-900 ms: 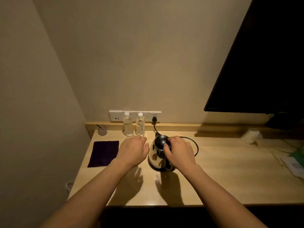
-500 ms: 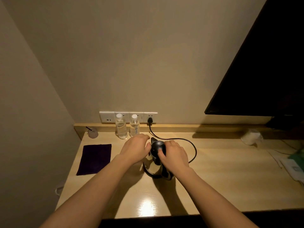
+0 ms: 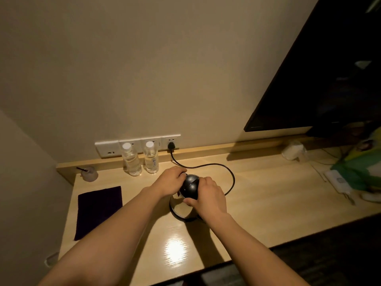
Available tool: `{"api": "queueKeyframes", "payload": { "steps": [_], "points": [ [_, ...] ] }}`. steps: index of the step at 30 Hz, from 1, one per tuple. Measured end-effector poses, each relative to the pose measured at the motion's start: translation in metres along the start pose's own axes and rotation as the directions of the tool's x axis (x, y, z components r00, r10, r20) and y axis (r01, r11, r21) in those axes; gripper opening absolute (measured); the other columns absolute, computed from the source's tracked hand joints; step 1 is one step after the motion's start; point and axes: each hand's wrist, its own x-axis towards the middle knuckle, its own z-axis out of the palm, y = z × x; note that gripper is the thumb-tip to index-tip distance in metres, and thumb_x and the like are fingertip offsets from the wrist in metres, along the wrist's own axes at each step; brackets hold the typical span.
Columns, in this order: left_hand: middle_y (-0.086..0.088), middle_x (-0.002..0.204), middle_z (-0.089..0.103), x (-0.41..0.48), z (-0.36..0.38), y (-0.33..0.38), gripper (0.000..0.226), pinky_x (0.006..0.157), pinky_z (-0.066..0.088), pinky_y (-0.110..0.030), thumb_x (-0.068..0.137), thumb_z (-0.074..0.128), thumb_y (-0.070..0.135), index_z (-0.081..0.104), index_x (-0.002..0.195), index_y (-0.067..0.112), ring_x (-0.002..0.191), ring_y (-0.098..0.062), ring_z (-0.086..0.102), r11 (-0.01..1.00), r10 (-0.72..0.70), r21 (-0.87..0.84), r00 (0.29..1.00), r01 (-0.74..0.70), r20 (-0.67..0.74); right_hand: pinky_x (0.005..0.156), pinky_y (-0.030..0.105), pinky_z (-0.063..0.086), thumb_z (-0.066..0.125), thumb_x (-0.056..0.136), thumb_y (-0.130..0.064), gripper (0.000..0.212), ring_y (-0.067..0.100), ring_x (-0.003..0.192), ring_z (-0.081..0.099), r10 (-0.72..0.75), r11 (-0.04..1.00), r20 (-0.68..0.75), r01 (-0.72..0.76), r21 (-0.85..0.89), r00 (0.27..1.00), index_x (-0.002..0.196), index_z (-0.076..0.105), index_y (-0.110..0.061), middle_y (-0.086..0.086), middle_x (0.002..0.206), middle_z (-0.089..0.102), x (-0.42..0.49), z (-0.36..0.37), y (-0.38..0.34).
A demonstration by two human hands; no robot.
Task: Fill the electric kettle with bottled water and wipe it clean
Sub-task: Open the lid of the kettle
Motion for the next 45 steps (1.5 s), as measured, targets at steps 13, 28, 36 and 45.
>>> {"api": "queueKeyframes", "payload": {
  "steps": [13, 28, 36, 45],
  "points": [
    [-0.003, 0.115, 0.069, -0.042, 0.008, -0.023, 0.031, 0.088, 0.039, -0.029, 0.106, 0.048, 0.024, 0.073, 0.124, 0.019, 0.108, -0.019, 0.060, 0.975, -0.056, -0.219, 0.993, 0.032, -0.102, 0.106, 0.044, 0.048, 0.093, 0.073, -0.032, 0.087, 0.028, 0.130, 0.057, -0.198, 0.978, 0.235, 0.175, 0.113, 0.952, 0.147, 0.048, -0.032, -0.005, 0.144, 0.061, 0.031, -0.028, 0.026],
    [0.013, 0.097, 0.071, -0.064, 0.022, -0.011, 0.027, 0.073, 0.043, -0.011, 0.107, 0.049, 0.028, 0.066, 0.093, 0.043, 0.091, -0.001, 0.062, 0.862, -0.222, -0.493, 0.963, 0.120, -0.153, 0.099, 0.039, 0.054, 0.064, 0.096, -0.056, 0.058, 0.022, 0.124, 0.063, -0.088, 0.965, 0.030, 0.078, 0.252, 0.996, 0.144, 0.058, -0.024, -0.002, 0.138, 0.067, 0.028, -0.008, 0.007],
    [-0.003, 0.101, 0.077, -0.065, 0.027, -0.008, 0.027, 0.095, 0.054, -0.039, 0.097, 0.050, 0.043, 0.076, 0.092, 0.039, 0.104, -0.027, 0.068, 0.715, -0.268, -0.685, 0.960, 0.138, -0.085, 0.102, 0.042, 0.054, 0.062, 0.101, -0.035, 0.038, 0.023, 0.117, 0.067, -0.057, 0.950, -0.116, 0.090, 0.299, 0.992, 0.138, 0.065, -0.023, -0.002, 0.130, 0.073, 0.024, 0.007, 0.003],
    [0.003, 0.093, 0.079, -0.068, 0.033, 0.001, 0.034, 0.101, 0.051, -0.046, 0.102, 0.048, 0.044, 0.079, 0.090, 0.035, 0.103, -0.023, 0.070, 0.658, -0.349, -0.736, 0.931, 0.159, -0.111, 0.111, 0.044, 0.048, 0.055, 0.105, -0.021, 0.037, 0.026, 0.124, 0.065, -0.079, 0.930, -0.131, 0.120, 0.346, 0.988, 0.141, 0.062, -0.016, 0.003, 0.137, 0.069, 0.023, 0.012, 0.003]
  ]
}}
